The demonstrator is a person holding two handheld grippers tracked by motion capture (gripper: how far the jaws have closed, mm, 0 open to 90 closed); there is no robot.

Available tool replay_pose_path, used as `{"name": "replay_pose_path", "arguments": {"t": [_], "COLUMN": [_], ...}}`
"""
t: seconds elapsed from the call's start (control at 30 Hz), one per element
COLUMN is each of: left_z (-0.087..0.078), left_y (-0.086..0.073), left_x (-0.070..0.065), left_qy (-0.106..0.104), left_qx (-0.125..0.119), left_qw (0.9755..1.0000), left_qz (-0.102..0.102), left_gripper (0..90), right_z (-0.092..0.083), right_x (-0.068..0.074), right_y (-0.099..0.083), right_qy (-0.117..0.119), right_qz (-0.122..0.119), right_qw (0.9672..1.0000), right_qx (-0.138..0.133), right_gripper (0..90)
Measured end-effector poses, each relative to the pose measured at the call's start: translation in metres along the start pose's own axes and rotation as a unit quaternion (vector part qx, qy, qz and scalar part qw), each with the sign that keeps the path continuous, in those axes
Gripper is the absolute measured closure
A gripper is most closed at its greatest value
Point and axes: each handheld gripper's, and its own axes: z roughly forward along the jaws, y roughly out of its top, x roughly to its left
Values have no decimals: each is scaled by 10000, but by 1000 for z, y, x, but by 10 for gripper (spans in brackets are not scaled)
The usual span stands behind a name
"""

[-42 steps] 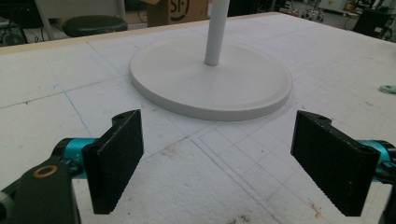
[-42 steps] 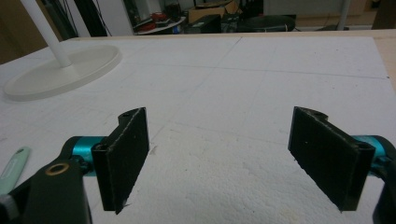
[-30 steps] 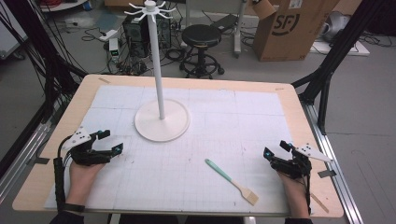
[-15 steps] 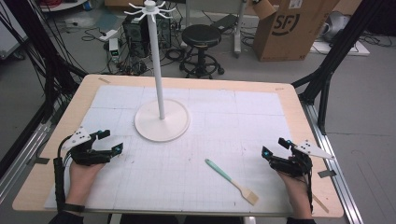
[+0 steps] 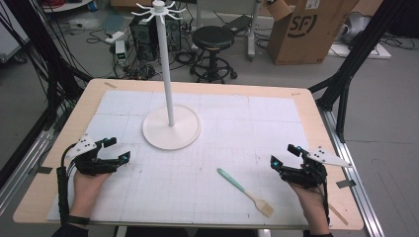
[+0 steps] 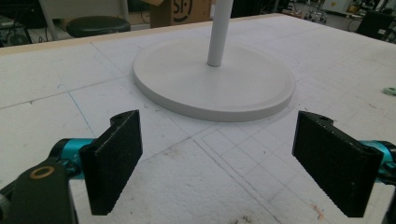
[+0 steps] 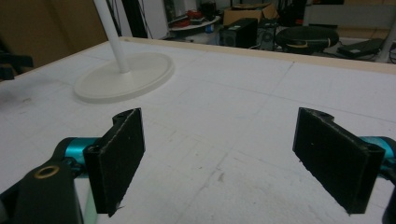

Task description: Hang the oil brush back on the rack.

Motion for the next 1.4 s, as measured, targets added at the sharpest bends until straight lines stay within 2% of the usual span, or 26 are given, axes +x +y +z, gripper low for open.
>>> {"name": "replay_pose_path", "arguments": {"t": [0.27,0.47,0.6,0.87,1.03,1.17,1.2,1.27,1.33,1.4], "left_z": [0,0,0,0,0,0,0,0,0,0], "left_y": [0,0,0,0,0,0,0,0,0,0], "left_x": [0,0,1,0,0,0,0,0,0,0], "left_qy": [0,3,10,10,12,11,13,9,16,17], "left_qx": [-10,-4,-1,-2,3,4,-5,4,8,9], "left_qw": [10000,10000,10000,10000,10000,10000,10000,10000,10000,10000], "left_qz": [-8,-12,-31,-21,-9,-11,-23,-9,-1,-1], "left_gripper": [167,169,170,172,172,173,173,173,174,174], "right_z": [-2,-4,-2,7,13,18,18,20,20,21], "right_x": [18,32,41,53,59,66,66,69,70,73], "right_y": [-6,-16,-24,-41,-50,-56,-56,-57,-57,-58], "right_qy": [163,336,368,478,538,547,547,501,531,553], "right_qz": [-305,-468,-432,-510,-447,-457,-457,-579,-570,-644], "right_qw": [9991,9966,9946,9912,9891,9855,9855,9843,9841,9817], "right_qx": [247,592,864,1127,1299,1540,1540,1589,1595,1706], "right_gripper": [167,182,199,244,306,397,397,455,470,517]}}
